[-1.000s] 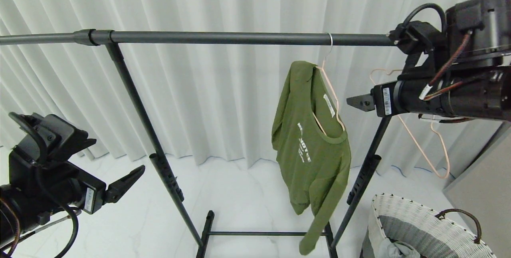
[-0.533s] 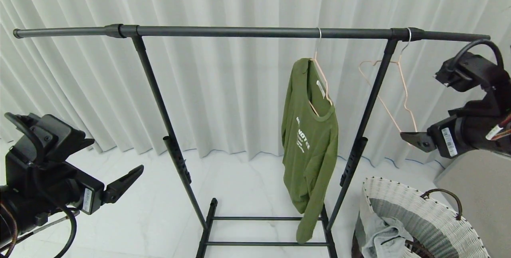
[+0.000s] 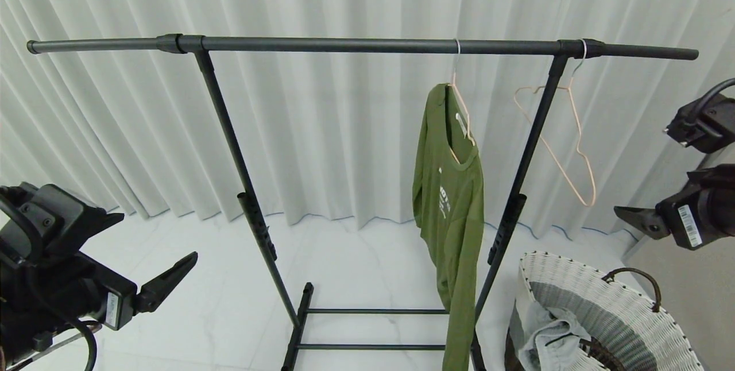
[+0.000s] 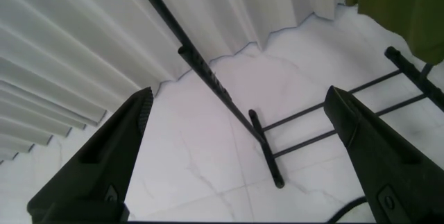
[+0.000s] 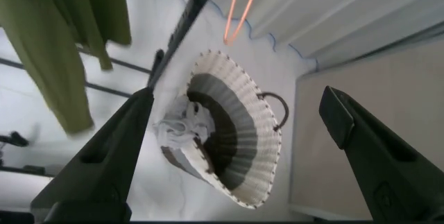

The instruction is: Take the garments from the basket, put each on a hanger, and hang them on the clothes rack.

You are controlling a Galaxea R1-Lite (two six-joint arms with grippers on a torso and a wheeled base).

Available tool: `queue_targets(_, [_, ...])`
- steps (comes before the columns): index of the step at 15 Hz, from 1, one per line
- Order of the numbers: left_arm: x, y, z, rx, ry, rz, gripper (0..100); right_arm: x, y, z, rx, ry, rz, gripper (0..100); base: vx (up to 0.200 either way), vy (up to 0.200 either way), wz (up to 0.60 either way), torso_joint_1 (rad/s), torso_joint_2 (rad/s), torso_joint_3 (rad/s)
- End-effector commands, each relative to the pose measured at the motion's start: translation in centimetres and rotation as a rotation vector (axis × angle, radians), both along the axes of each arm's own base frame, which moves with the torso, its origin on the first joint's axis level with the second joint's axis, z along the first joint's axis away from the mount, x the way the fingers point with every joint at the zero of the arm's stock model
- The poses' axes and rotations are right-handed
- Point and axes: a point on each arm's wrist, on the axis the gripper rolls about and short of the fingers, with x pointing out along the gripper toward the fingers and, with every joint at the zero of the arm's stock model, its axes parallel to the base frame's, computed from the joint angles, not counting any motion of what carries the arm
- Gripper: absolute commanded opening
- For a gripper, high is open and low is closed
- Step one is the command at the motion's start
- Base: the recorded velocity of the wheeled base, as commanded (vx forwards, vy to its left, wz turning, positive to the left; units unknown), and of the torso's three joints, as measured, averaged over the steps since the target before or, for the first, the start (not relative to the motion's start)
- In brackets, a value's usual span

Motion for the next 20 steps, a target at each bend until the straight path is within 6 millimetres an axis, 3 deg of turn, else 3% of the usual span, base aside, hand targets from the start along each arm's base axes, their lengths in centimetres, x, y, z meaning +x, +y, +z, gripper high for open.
queue_targets(1, [-0.1, 0.0, 0.1, 0.0, -0.005, 0.002, 100, 0.0, 0.0, -0.3, -0.017, 0.008, -0.011, 100, 0.0, 0.0, 0.0, -0.056, 0.12, 0.071])
queue_targets(5, [0.0, 0.0, 0.0, -0.003, -0.002, 0.001, 100, -0.1, -0.3, -1.2, -0.033, 0.034, -0.024, 100, 0.0, 0.0, 0.0, -0.179, 0.42, 0.229])
queue_targets(11, [0.1, -0.2, 0.0, -0.086, 0.019, 0.021, 100, -0.3, -2.2, -5.1, -0.093, 0.164, -0.123, 100, 0.0, 0.0, 0.0, -0.214, 0.5, 0.283])
queue_targets(15, [0.3, -0.4, -0.1, -0.081, 0.026, 0.009, 100, -0.4, -2.4, -5.9, -0.108, 0.194, -0.131, 100, 0.0, 0.0, 0.0, -0.193, 0.48, 0.289])
queue_targets(20, [0.3, -0.4, -0.1, -0.078, 0.028, 0.005, 100, 0.8, -3.5, -7.3, -0.124, 0.249, -0.214, 100, 0.0, 0.0, 0.0, -0.166, 0.47, 0.295])
